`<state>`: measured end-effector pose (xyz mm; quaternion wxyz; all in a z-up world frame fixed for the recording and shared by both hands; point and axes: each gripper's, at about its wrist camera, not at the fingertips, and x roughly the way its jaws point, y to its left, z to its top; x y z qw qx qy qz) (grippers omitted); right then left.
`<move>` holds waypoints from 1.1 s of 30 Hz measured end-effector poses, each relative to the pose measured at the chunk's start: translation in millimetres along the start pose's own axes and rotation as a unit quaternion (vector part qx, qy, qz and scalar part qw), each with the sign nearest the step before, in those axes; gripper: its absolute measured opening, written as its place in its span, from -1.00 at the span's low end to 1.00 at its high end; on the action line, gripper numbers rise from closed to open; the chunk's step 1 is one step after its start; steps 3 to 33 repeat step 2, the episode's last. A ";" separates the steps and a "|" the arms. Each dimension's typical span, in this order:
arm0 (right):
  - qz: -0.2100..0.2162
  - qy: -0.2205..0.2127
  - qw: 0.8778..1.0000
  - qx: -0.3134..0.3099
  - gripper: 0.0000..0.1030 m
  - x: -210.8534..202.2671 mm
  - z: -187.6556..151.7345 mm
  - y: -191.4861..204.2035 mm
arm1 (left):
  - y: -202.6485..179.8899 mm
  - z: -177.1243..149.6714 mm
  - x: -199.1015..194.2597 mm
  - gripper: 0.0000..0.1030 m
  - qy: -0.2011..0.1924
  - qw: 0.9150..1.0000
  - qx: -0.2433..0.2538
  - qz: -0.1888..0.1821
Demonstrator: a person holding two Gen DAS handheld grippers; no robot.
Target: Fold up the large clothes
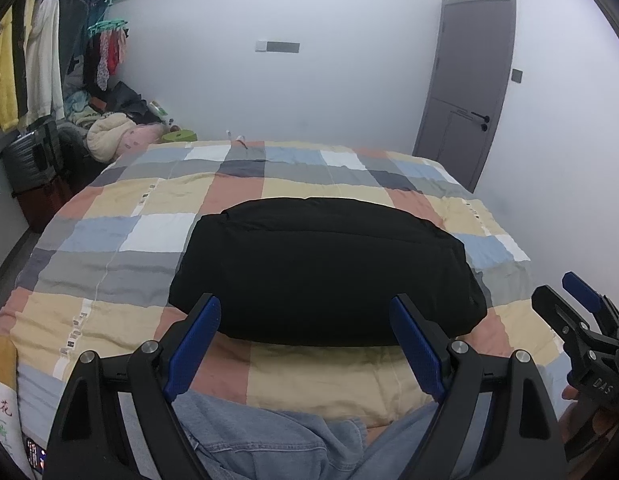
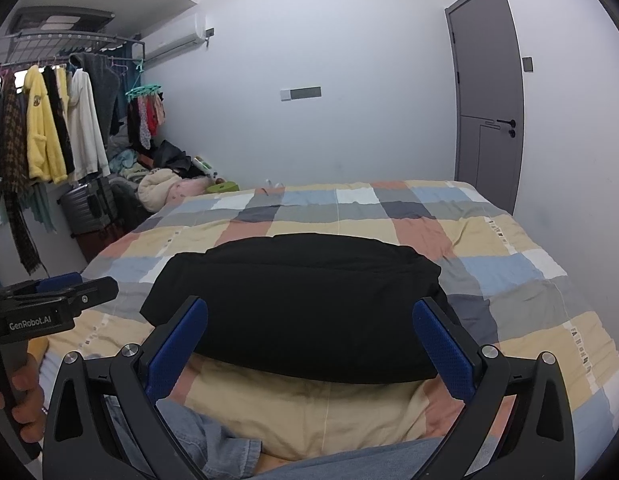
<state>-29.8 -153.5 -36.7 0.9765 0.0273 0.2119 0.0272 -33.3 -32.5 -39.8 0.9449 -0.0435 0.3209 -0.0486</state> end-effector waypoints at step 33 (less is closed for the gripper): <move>0.001 0.000 1.000 0.000 1.00 -0.5 0.3 -0.6 | -0.7 -0.4 -0.4 0.68 0.000 1.000 0.000 -0.001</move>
